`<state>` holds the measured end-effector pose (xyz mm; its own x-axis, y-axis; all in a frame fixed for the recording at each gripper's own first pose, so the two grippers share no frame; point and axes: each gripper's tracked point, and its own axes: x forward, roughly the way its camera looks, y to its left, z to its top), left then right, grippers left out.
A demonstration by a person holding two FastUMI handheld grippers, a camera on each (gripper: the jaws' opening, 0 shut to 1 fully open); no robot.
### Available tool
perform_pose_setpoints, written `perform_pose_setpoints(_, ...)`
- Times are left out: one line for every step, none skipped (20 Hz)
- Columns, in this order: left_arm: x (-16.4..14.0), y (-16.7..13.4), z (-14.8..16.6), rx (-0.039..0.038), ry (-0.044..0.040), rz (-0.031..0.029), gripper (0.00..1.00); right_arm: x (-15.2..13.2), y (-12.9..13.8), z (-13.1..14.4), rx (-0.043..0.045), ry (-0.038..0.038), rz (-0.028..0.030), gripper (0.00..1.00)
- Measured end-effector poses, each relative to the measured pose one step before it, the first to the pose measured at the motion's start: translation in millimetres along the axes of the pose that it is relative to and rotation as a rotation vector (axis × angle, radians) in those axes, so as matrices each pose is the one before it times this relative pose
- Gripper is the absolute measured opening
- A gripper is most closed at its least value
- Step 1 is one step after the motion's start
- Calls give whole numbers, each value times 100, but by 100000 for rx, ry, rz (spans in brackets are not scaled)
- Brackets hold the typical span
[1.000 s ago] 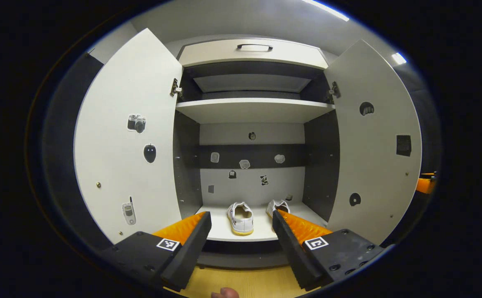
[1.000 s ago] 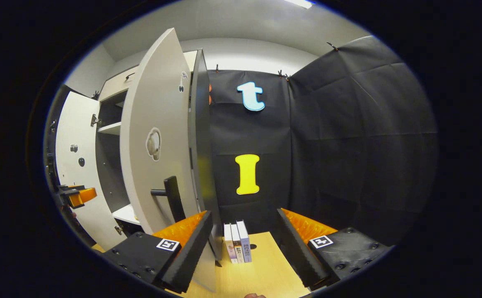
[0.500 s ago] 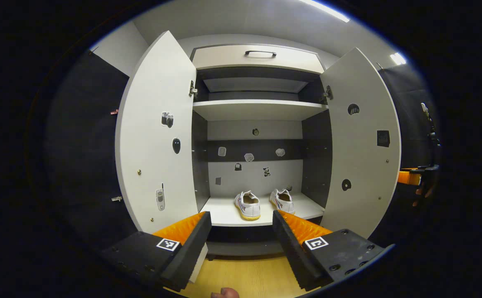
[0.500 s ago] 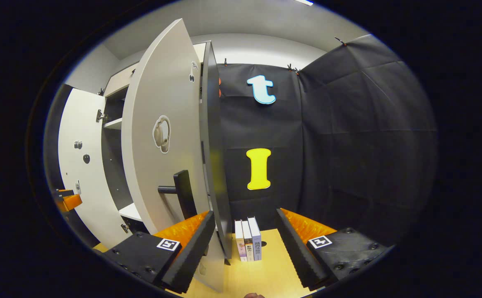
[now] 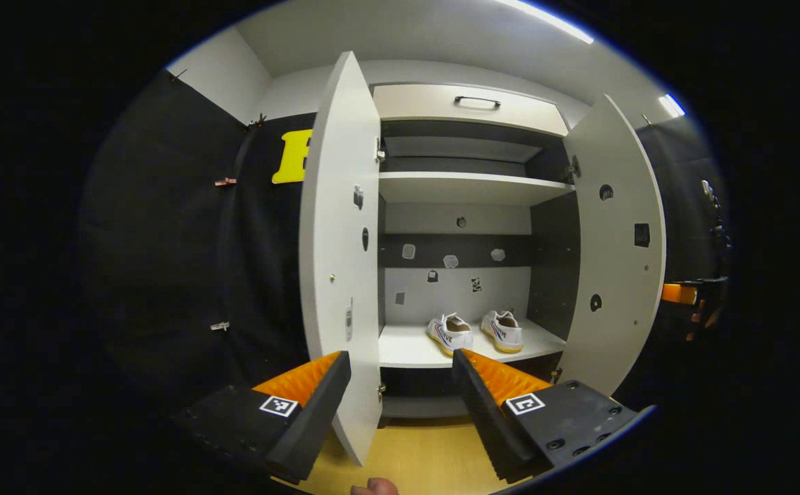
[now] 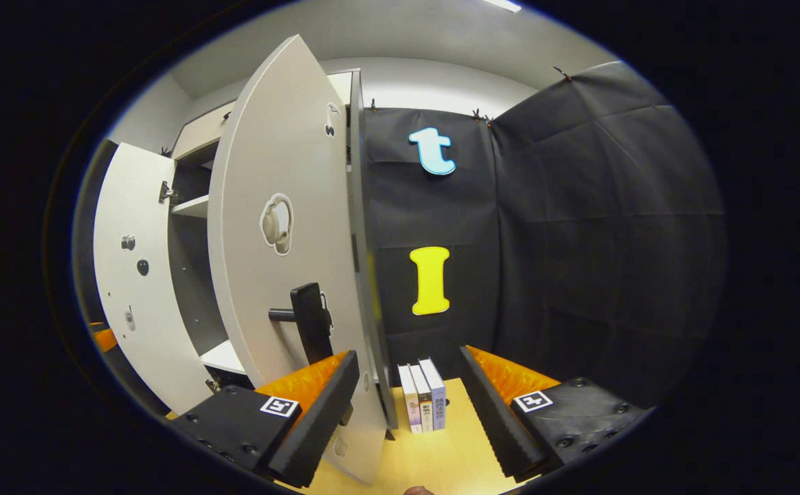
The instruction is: Grab one shoe with the right hand and put it into the shoe cabinet, grab the other shoe with the left hand and put it into the shoe cabinet; then close the right door with the right hand and the left door with the left hand.
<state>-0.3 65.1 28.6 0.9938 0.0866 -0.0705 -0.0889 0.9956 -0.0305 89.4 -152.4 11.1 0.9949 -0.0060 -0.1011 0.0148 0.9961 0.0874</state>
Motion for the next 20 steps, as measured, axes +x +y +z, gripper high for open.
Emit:
perform_pose_setpoints(-215, 853, 11, -77, -38, 874, 94, -9, 1086, -105, -468, -36, 1016, 100)
perform_pose_setpoints(-210, 799, 45, -117, 10, 734, 94, 29, 1211, -113, -185, -79, 1185, 98)
perform_pose_setpoints(-265, 663, -147, -345, 273, 498, 94, 163, 1243, -165, 297, 366, 1391, 98)
perform_pose_setpoints(-246, 631, -40, -285, 327, 412, 94, 259, 1306, -247, 660, 594, 1792, 98)
perform_pose_setpoints(-140, 676, -157, -97, 375, 465, 94, 245, 1676, -216, 912, 352, 2802, 98)
perform_pose_setpoints(-92, 547, -79, 138, 370, 447, 93, 389, 1406, -201, 537, 295, 2083, 98)
perform_pose_setpoints(-102, 544, -231, -15, 464, 291, 93, 349, 1609, -296, 392, 444, 3061, 98)
perform_pose_setpoints(-65, 522, -89, -345, 328, 330, 93, 242, 2229, -527, 680, 1348, 4406, 98)
perform_pose_setpoints(-195, 274, -230, -626, 456, 403, 94, 368, 1856, -419, 294, 1083, 2983, 100)
perform_pose_setpoints(-33, 391, 107, -598, -99, 273, 94, 249, 1291, -144, -457, 266, 2016, 98)
perform_pose_setpoints(36, 616, 130, -650, 145, 395, 94, 119, 1340, 14, 5, -274, 1886, 98)
perform_pose_setpoints(-10, 668, 170, -462, -72, 503, 94, -57, 1432, 9, 714, -333, 2077, 98)
perform_pose_setpoints(152, 800, 281, -149, -207, 872, 93, -177, 1180, -52, 700, -218, 1902, 98)
perform_pose_setpoints(284, 847, 294, 27, -488, 1094, 93, -271, 924, -89, 320, -98, 1203, 98)
perform_pose_setpoints(138, 909, 373, 90, -592, 935, 93, -295, 787, -102, 253, -136, 1076, 98)
perform_pose_setpoints(309, 933, 342, -55, -434, 909, 93, -263, 727, -146, 377, -19, 1042, 98)
perform_pose_setpoints(524, 750, 171, -118, -399, 677, 93, -344, 655, -113, 993, 72, 1221, 98)
perform_pose_setpoints(756, 717, 275, -126, -9, -26, 93, -377, 620, -116, 1101, 249, 1017, 98)
perform_pose_setpoints(587, 672, 80, -322, -47, -9, 93, -313, 256, -68, 609, 297, 266, 98)
perform_pose_setpoints(639, 681, 192, -407, -290, -295, 93, -286, 64, -26, -102, 49, -60, 98)
